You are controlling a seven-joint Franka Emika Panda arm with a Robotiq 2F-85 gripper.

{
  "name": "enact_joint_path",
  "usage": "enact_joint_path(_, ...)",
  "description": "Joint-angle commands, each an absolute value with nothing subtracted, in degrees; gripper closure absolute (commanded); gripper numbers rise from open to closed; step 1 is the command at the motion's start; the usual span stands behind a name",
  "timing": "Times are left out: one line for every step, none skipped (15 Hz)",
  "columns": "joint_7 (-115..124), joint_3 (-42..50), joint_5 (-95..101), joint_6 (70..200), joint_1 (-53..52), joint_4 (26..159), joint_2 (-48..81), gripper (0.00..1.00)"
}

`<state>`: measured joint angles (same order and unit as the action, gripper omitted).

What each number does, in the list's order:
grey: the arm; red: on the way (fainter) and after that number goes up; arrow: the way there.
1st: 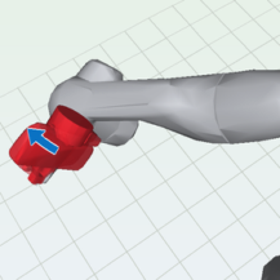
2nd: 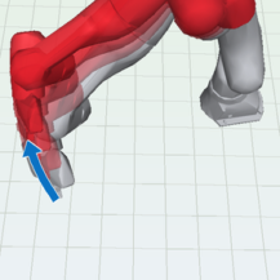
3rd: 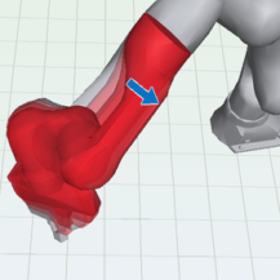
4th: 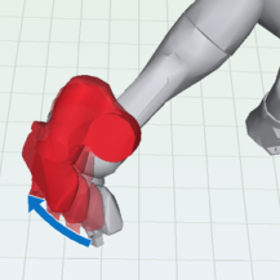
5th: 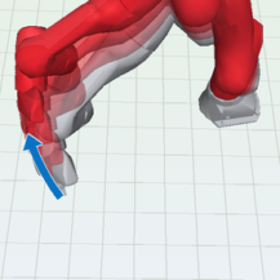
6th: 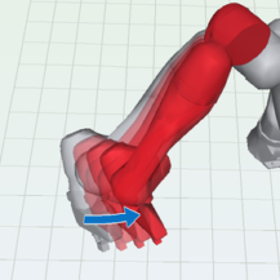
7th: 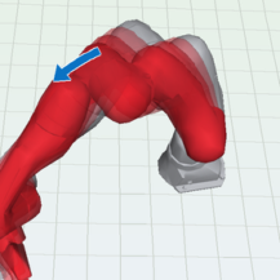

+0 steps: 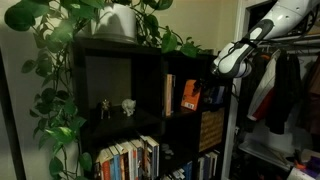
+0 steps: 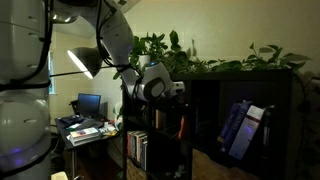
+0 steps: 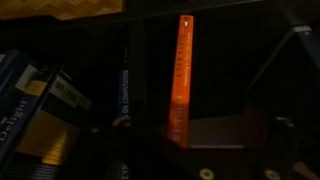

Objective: Move the orange book to the right shelf

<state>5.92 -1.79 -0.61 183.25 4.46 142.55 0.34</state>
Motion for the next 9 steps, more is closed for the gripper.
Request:
enact_joint_path(5.43,-1.28,-1.89,181.55,2.53,141.48,0.44,0.0)
enact_joint_path(5.47,-1.32,-1.92,181.52,2.31,141.41,0.52,0.0)
enact_joint_path(5.49,-1.35,-1.94,181.55,2.09,141.33,0.59,0.0)
enact_joint_path(5.51,-1.36,-1.97,181.52,1.91,141.15,0.75,0.0)
enact_joint_path(5.52,-1.37,-2.0,181.5,1.7,141.03,0.88,0.0)
enact_joint_path(5.41,-1.34,-1.91,181.71,1.63,140.95,1.1,0.0)
enact_joint_path(5.22,-1.21,-1.75,181.92,1.66,140.87,1.27,0.0)
enact_joint_path(5.1,-1.07,-1.65,181.94,1.74,140.73,1.53,0.0)
enact_joint_path(5.02,-1.0,-1.6,182.01,1.76,140.71,1.65,0.0)
